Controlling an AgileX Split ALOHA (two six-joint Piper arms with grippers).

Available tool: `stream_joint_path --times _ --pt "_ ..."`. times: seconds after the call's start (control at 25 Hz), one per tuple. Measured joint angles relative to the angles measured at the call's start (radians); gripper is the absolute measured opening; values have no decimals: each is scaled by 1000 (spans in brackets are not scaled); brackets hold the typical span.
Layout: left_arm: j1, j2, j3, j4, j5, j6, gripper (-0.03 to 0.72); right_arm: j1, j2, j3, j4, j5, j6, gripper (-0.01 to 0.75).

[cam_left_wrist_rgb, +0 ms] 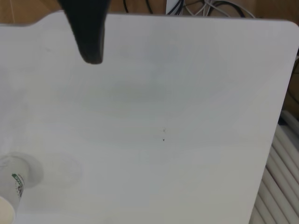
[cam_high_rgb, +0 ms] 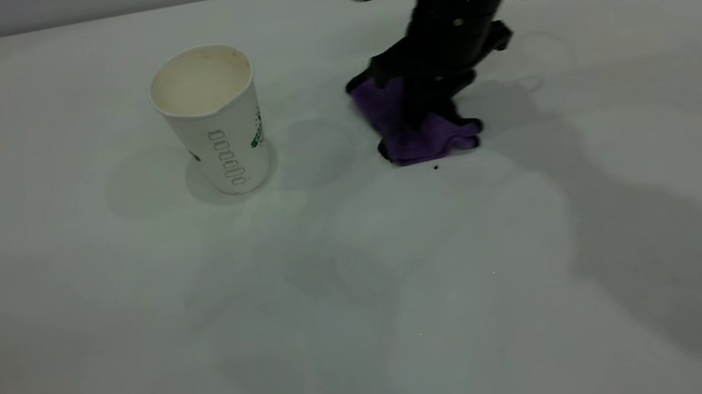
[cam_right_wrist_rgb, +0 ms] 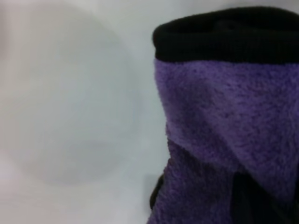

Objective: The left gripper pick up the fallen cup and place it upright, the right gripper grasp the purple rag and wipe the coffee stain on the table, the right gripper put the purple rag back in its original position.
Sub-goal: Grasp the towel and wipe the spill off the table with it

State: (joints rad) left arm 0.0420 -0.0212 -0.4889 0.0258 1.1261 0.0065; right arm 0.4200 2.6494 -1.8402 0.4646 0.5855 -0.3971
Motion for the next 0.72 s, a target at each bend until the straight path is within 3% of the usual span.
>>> stream_joint_path --times 0.24,0.56,0.72 --pt "0 0 0 0 0 0 504 67 3 -9 4 82 0 56" --pt "0 0 0 0 0 0 504 113 12 -10 5 310 -30 56" --pt "0 0 0 0 0 0 504 117 14 -10 -15 307 -33 56"
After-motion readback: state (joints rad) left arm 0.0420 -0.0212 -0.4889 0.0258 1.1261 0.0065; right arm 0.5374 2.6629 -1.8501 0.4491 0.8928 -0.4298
